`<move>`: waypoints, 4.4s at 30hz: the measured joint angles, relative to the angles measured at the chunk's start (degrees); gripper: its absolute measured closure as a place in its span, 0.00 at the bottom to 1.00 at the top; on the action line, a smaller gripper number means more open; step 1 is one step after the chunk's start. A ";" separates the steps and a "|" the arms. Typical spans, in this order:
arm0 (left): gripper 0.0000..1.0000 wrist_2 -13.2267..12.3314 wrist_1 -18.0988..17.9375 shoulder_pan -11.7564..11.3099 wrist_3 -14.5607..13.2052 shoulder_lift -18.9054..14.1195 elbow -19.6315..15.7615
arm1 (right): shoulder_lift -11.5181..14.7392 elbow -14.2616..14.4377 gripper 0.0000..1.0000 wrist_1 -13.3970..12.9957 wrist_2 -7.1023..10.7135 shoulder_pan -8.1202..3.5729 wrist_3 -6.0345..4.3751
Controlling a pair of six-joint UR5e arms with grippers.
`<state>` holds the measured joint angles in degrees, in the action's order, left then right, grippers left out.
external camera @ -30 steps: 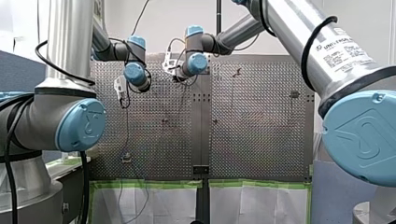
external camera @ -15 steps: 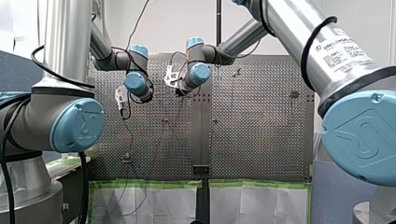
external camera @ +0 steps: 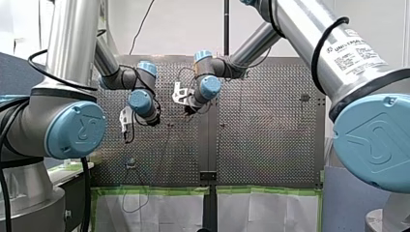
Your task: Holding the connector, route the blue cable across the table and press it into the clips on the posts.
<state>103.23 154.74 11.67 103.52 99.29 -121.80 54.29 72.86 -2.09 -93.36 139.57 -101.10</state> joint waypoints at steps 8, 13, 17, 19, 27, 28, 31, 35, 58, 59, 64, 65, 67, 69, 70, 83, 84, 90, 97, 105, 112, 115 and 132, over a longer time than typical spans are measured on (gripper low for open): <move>1.00 -0.51 -2.84 0.37 0.68 1.07 -2.47 | -0.27 4.00 1.00 -1.74 -0.07 -1.08 0.02; 1.00 -1.74 -4.43 0.38 0.94 2.18 -1.61 | -1.20 6.11 1.00 -3.20 0.19 -1.85 -0.08; 1.00 -2.75 -6.49 0.09 2.24 4.18 0.27 | -2.37 6.52 1.00 -4.06 0.53 -2.51 -0.03; 1.00 -2.84 -7.44 -0.09 2.62 5.10 1.11 | -2.68 6.51 1.00 -4.76 0.97 -2.92 -0.10; 1.00 -1.71 -8.80 -1.46 3.05 8.54 2.86 | -2.90 4.98 1.00 -6.73 3.80 -4.36 -0.73; 1.00 -1.70 -8.82 -1.68 3.06 8.87 2.95 | -2.92 4.62 1.00 -6.78 4.19 -4.55 -0.82; 1.00 -1.95 -8.85 -2.35 3.08 10.02 3.63 | -2.96 3.97 1.00 -6.85 5.19 -4.96 -0.92; 1.00 -2.64 -9.05 -3.02 3.22 10.95 5.29 | -2.98 3.72 1.00 -6.88 6.11 -5.55 -0.95; 1.00 -5.36 -8.45 -6.69 4.01 16.95 14.39 | -3.27 3.66 1.00 -6.96 6.62 -8.89 -1.22; 1.00 -5.51 -8.40 -6.96 4.10 16.98 14.86 | -3.27 3.66 1.00 -7.01 6.62 -9.04 -1.22; 1.00 -6.55 -8.31 -7.82 4.48 17.00 15.95 | -3.28 3.29 1.00 -7.13 6.61 -9.85 -1.22; 1.00 -6.69 -8.31 -7.97 4.52 17.00 16.04 | -3.28 3.20 1.00 -7.14 6.61 -9.98 -1.22; 1.00 -6.84 -8.30 -8.15 4.55 17.01 16.12 | -3.28 2.90 1.00 -7.15 6.61 -10.23 -1.20; 1.00 -7.01 -8.27 -8.29 4.57 17.02 16.15 | -3.27 2.62 1.00 -7.15 6.62 -10.37 -1.16; 1.00 -7.07 -8.26 -8.32 4.57 17.04 16.16 | -3.27 2.46 1.00 -7.15 6.63 -10.42 -1.13; 0.00 -7.15 -4.36 -7.66 4.20 16.82 16.15 | -3.26 2.16 1.00 -7.04 6.77 -10.41 -0.88; 0.00 -7.11 -3.93 -7.56 4.01 16.69 16.15 | -3.26 2.15 1.00 -7.03 6.79 -10.37 -0.88; 0.00 -6.27 -0.99 -6.74 2.08 14.45 15.94 | -3.26 2.16 1.00 -6.98 6.81 -10.18 -0.91; 0.00 -4.00 2.25 -5.23 0.35 11.66 14.52 | -3.26 2.16 1.00 -6.96 6.79 -10.06 -1.12; 0.00 -2.76 6.01 -3.70 -0.18 8.05 10.99 | -3.26 2.16 1.00 -6.89 6.87 -9.93 -1.20; 0.00 -5.45 8.83 -1.48 0.65 4.79 8.30 | -3.25 2.16 1.00 -6.89 6.87 -9.80 -1.22; 0.00 -6.98 8.55 -0.44 1.14 3.23 7.85 | -3.26 2.16 1.00 -6.84 6.88 -9.78 -1.22; 0.00 -7.05 1.98 4.91 5.79 5.64 10.32 | -3.00 2.11 1.00 -6.71 6.87 -10.49 -1.22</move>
<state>96.18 156.72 16.58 109.31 104.93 -111.48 51.29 74.97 -8.80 -86.49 129.09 -102.32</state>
